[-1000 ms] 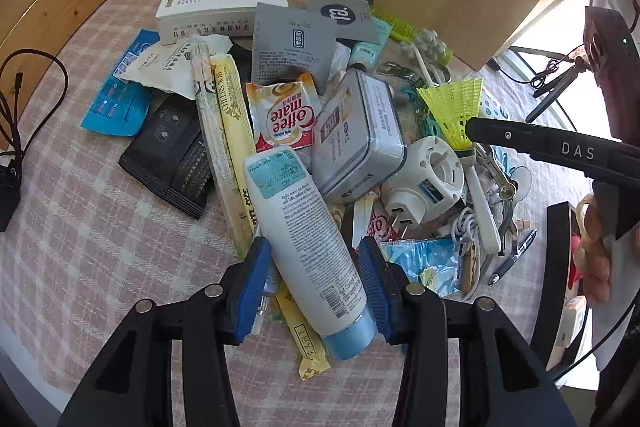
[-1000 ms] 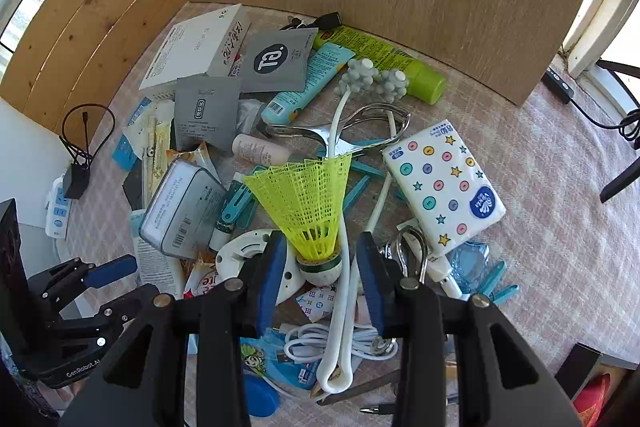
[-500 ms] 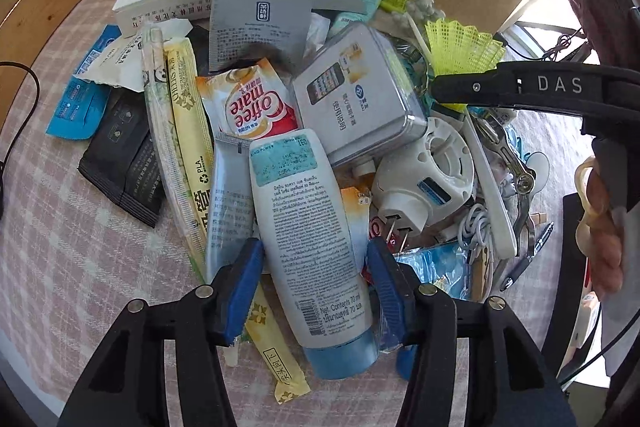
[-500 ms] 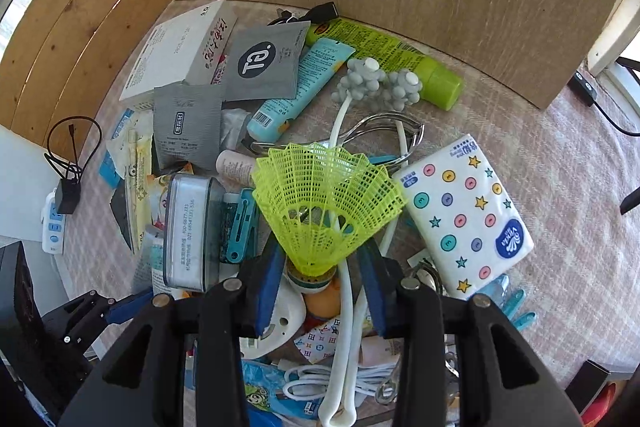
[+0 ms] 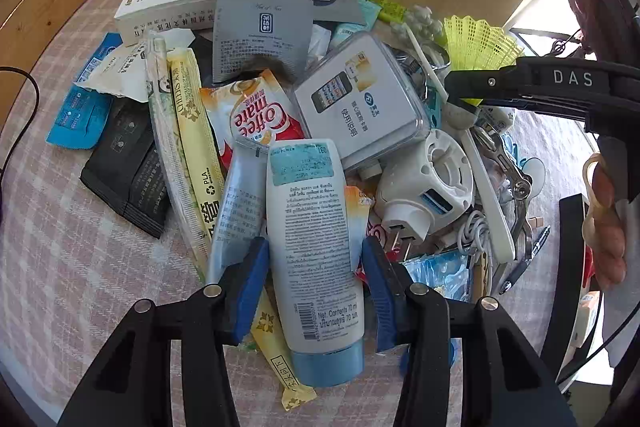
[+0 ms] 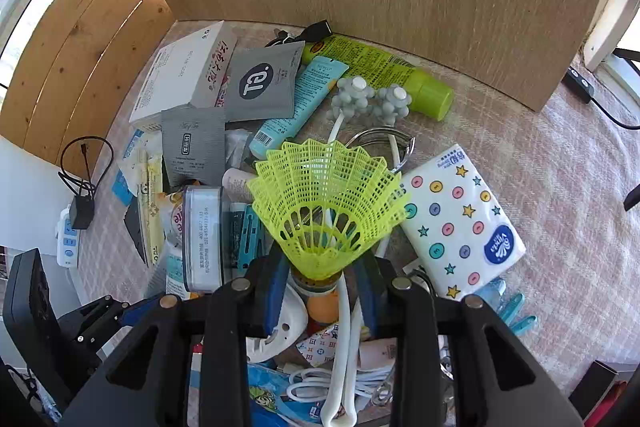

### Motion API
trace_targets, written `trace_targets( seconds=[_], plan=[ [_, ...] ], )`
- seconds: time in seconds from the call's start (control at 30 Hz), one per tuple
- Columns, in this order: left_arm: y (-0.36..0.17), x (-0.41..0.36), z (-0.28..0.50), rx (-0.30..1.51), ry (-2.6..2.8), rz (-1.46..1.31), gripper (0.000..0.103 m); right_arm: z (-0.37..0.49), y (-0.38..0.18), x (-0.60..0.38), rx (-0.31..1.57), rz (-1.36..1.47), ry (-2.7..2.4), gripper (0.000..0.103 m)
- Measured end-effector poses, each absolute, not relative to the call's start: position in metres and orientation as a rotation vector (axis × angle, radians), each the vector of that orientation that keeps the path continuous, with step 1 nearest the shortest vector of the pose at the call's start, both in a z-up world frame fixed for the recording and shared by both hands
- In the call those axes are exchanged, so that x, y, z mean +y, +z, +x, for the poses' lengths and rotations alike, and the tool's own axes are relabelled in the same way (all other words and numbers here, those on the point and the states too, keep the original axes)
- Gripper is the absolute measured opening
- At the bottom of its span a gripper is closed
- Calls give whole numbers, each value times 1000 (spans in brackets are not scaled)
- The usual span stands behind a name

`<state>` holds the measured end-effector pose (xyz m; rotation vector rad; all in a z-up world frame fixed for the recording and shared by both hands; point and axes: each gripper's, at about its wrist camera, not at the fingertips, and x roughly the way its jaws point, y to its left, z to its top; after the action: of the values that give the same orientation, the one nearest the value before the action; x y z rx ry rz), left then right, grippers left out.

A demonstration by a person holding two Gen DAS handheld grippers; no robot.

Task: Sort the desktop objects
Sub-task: 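Grasp the yellow shuttlecock with the right tool while the left tool grasps the white tube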

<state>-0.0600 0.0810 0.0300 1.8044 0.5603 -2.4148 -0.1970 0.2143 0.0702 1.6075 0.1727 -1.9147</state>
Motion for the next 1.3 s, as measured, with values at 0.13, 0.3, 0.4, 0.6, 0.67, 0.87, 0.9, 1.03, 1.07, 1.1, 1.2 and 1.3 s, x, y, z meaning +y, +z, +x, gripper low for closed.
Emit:
trace_targets(
  seconds=[0.13,0.3,0.4,0.6,0.67,0.87,0.9,1.03,1.07,1.1,1.2,1.3],
  plan=[
    [29,82,-62,541,-2413,1804,45,-197,72,219,155,1615,-1914,30],
    [21,91,-68,476,-2395,1856,51,-194,71,218,167,1618,-1909,30],
    [23,95,-58,451,-2418,1888,51,-191,76,220,166,1609,-1907,30],
    [22,88,-39,561,-2425,1914,52,-188,83,222,160,1593,-1902,30],
    [25,88,-37,598,-2435,1916,56,-187,84,222,159,1595,-1899,30],
    [26,89,-22,559,-2443,1922,56,-181,86,220,171,1587,-1894,30],
    [26,90,-21,545,-2448,1915,56,-180,86,221,173,1586,-1894,30],
    [24,94,-28,507,-2436,1914,52,-180,87,221,175,1589,-1898,30],
    [22,96,-31,483,-2426,1920,49,-179,87,221,177,1589,-1899,30],
    [19,98,-35,467,-2413,1931,49,-179,87,221,179,1588,-1899,30],
    [11,101,-41,454,-2410,1935,47,-179,88,223,182,1589,-1903,30],
    [15,97,-41,476,-2415,1909,45,-179,89,227,177,1590,-1910,30]
  ],
)
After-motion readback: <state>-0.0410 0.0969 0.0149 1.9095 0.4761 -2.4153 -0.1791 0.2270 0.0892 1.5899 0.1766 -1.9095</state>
